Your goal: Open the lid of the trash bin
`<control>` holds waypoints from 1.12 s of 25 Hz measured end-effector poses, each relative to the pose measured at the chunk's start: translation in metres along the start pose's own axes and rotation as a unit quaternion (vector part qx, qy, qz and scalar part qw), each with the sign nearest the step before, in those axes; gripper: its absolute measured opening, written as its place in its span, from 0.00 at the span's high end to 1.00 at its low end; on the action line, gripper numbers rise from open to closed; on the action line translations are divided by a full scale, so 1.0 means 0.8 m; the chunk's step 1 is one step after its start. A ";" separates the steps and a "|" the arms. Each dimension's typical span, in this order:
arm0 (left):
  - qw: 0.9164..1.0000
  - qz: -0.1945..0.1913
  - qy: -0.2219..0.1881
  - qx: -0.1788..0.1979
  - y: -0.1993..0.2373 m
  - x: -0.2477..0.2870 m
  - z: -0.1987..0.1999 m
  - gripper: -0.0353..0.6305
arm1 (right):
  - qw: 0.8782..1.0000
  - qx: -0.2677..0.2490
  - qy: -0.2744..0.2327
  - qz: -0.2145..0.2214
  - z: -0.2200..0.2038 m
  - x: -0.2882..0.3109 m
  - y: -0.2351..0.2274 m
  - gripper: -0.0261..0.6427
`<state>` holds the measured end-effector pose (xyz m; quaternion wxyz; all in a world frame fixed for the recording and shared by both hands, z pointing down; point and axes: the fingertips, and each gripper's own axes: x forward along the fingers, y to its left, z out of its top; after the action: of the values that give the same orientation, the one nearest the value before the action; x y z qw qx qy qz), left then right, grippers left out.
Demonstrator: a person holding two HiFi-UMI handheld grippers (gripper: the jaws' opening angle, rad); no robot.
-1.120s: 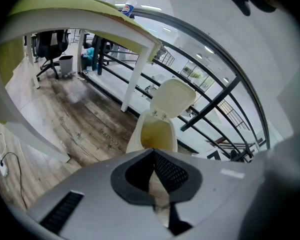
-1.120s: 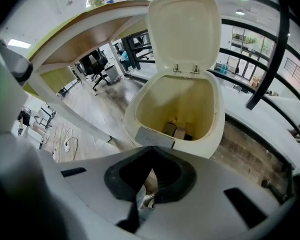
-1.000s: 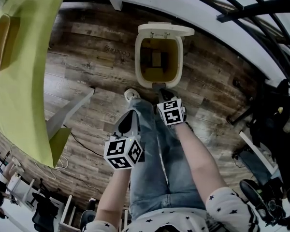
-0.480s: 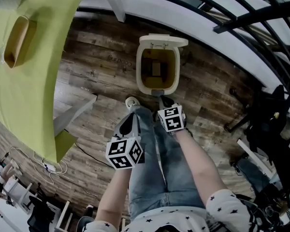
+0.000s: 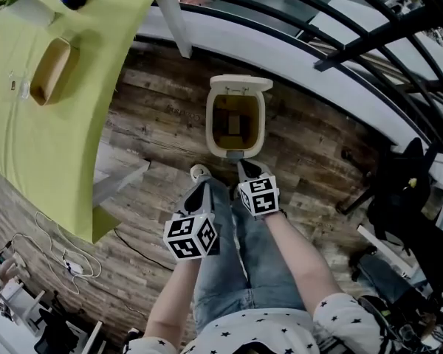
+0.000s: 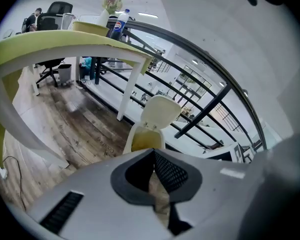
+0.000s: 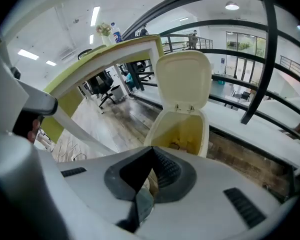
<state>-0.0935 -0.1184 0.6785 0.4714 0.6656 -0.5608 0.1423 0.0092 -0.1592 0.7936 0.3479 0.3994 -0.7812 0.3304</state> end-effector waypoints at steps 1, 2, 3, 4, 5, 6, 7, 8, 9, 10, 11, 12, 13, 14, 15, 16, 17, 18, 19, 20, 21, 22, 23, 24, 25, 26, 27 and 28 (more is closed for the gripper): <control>1.000 -0.002 -0.002 -0.003 -0.003 -0.005 0.004 0.93 | 1.000 0.000 -0.005 0.003 0.006 -0.008 0.003 0.97; 1.000 -0.004 -0.005 -0.005 -0.006 -0.009 0.008 0.93 | 1.000 0.000 -0.009 0.006 0.012 -0.016 0.005 0.97; 1.000 -0.005 -0.008 -0.006 -0.009 -0.013 0.012 0.93 | 1.000 -0.001 -0.014 0.007 0.017 -0.025 0.007 0.97; 1.000 -0.006 -0.010 -0.009 -0.012 -0.018 0.016 0.93 | 1.000 -0.003 -0.017 0.009 0.022 -0.034 0.009 0.97; 1.000 -0.007 -0.013 -0.012 -0.015 -0.023 0.019 0.93 | 1.000 -0.003 -0.021 0.010 0.025 -0.043 0.011 0.97; 1.000 -0.009 -0.015 -0.015 -0.018 -0.029 0.021 0.93 | 1.000 -0.004 -0.024 0.011 0.028 -0.053 0.013 0.97; 1.000 -0.009 -0.017 -0.017 -0.021 -0.034 0.023 0.93 | 1.000 -0.004 -0.027 0.012 0.031 -0.062 0.015 0.97; 1.000 -0.010 -0.019 -0.017 -0.024 -0.039 0.025 0.93 | 0.999 -0.004 -0.030 0.013 0.035 -0.071 0.017 0.97; 1.000 -0.010 -0.021 -0.016 -0.026 -0.044 0.027 0.93 | 0.999 -0.005 -0.033 0.014 0.038 -0.079 0.018 0.97; 1.000 -0.009 -0.022 -0.013 -0.029 -0.048 0.029 0.93 | 0.999 -0.006 -0.036 0.015 0.042 -0.087 0.020 0.97; 1.000 -0.009 -0.024 -0.010 -0.032 -0.052 0.031 0.93 | 0.999 -0.008 -0.039 0.017 0.046 -0.096 0.021 0.97; 1.000 -0.009 -0.026 -0.008 -0.035 -0.057 0.033 0.93 | 0.999 -0.009 -0.042 0.018 0.050 -0.104 0.023 0.97; 1.000 -0.009 -0.028 -0.006 -0.040 -0.062 0.034 0.93 | 0.999 -0.009 -0.045 0.020 0.053 -0.114 0.025 0.97; 0.999 -0.010 -0.030 -0.004 -0.044 -0.068 0.035 0.93 | 0.999 -0.009 -0.047 0.022 0.055 -0.124 0.027 0.97; 0.999 -0.011 -0.032 -0.003 -0.050 -0.073 0.036 0.93 | 0.998 -0.009 -0.050 0.025 0.057 -0.135 0.030 0.97; 0.999 -0.012 -0.035 -0.003 -0.055 -0.079 0.038 0.93 | 0.998 -0.009 -0.054 0.028 0.059 -0.145 0.033 0.97; 0.999 -0.013 -0.038 -0.001 -0.061 -0.084 0.040 0.93 | 0.998 -0.009 -0.057 0.031 0.062 -0.155 0.036 0.97; 0.999 -0.015 -0.041 0.001 -0.067 -0.089 0.043 0.93 | 0.997 -0.008 -0.062 0.034 0.066 -0.165 0.039 0.97; 0.999 -0.018 -0.045 0.004 -0.074 -0.094 0.047 0.93 | 0.997 -0.007 -0.066 0.037 0.069 -0.175 0.043 0.97; 0.999 -0.020 -0.048 0.008 -0.082 -0.098 0.050 0.93 | 0.997 -0.007 -0.070 0.041 0.072 -0.184 0.046 0.97; 0.998 -0.023 -0.051 0.011 -0.089 -0.102 0.052 0.93 | 0.996 -0.008 -0.074 0.044 0.075 -0.193 0.049 0.97; 0.998 -0.025 -0.054 0.015 -0.096 -0.107 0.053 0.93 | 0.996 -0.010 -0.077 0.047 0.076 -0.202 0.052 0.97; 0.998 -0.027 -0.056 0.017 -0.102 -0.112 0.053 0.93 | 0.995 -0.011 -0.080 0.050 0.077 -0.212 0.057 0.97; 0.998 -0.028 -0.057 0.018 -0.108 -0.118 0.052 0.93 | 0.995 -0.012 -0.082 0.054 0.077 -0.222 0.061 0.97; 0.998 -0.028 -0.058 0.019 -0.113 -0.124 0.051 0.93 | 0.995 -0.013 -0.085 0.057 0.078 -0.231 0.065 0.97; 0.998 -0.029 -0.059 0.019 -0.118 -0.129 0.051 0.93 | 0.994 -0.014 -0.089 0.059 0.081 -0.240 0.067 0.97; 0.997 -0.030 -0.061 0.020 -0.122 -0.133 0.052 0.93 | 0.994 -0.016 -0.093 0.060 0.084 -0.248 0.069 0.97; 0.997 -0.032 -0.063 0.021 -0.126 -0.136 0.053 0.93 | 0.993 -0.018 -0.097 0.061 0.087 -0.256 0.070 0.97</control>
<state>-0.0551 -0.0923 0.5315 0.4258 0.7002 -0.5649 0.0969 0.0317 -0.1076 0.5774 0.2571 0.3753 -0.8396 0.2969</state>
